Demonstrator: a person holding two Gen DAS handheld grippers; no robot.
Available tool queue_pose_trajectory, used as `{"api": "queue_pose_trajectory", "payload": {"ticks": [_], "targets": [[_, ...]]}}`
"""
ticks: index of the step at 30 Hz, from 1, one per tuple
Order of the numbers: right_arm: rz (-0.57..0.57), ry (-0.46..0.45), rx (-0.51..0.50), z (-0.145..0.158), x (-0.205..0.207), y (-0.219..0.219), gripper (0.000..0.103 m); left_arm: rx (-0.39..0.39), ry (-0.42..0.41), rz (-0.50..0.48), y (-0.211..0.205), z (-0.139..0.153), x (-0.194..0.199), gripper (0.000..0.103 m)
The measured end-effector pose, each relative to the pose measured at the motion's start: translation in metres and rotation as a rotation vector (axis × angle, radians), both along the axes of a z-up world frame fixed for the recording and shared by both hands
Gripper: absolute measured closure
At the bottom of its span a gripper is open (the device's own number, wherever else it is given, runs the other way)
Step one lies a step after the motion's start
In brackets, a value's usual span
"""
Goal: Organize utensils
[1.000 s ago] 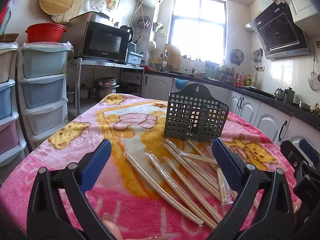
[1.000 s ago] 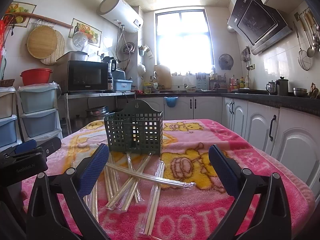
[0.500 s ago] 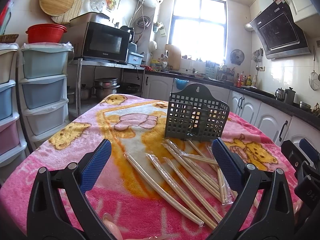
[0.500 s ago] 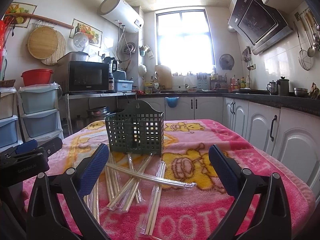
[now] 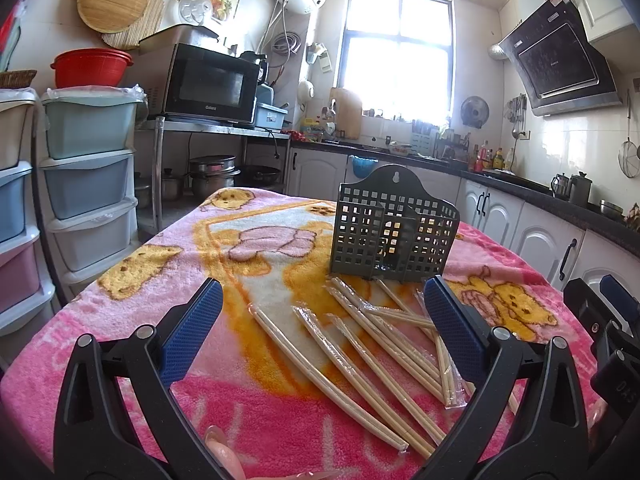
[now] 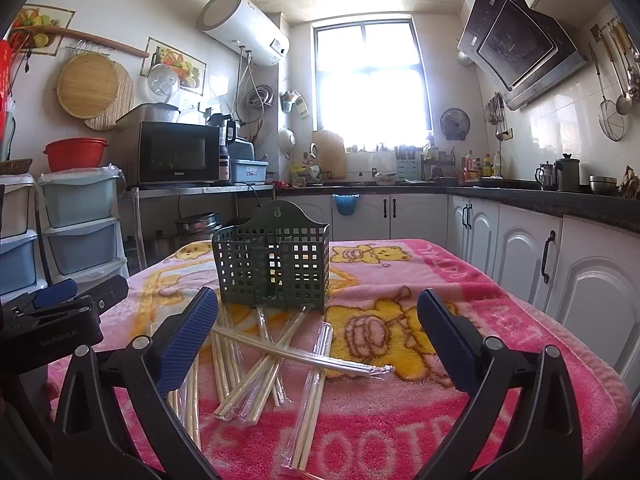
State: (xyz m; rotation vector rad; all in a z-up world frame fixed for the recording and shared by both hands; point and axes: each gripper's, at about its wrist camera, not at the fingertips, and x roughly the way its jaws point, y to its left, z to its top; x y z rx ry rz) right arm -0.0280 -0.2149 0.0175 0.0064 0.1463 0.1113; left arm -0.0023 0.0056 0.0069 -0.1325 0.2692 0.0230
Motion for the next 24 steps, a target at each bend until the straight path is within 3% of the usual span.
{"api": "queue_pose_trajectory", "payload": {"ticks": [8, 24], "targets": [[0.031, 0.013, -0.030, 0.001, 0.002, 0.006, 0.006, -0.013, 0.015, 0.012, 0.007, -0.002, 0.002, 0.010], [0.270, 0.127, -0.187, 0.016, 0.045, 0.042, 0.006, -0.075, 0.145, 0.067, 0.051, 0.004, 0.031, 0.010]]}}
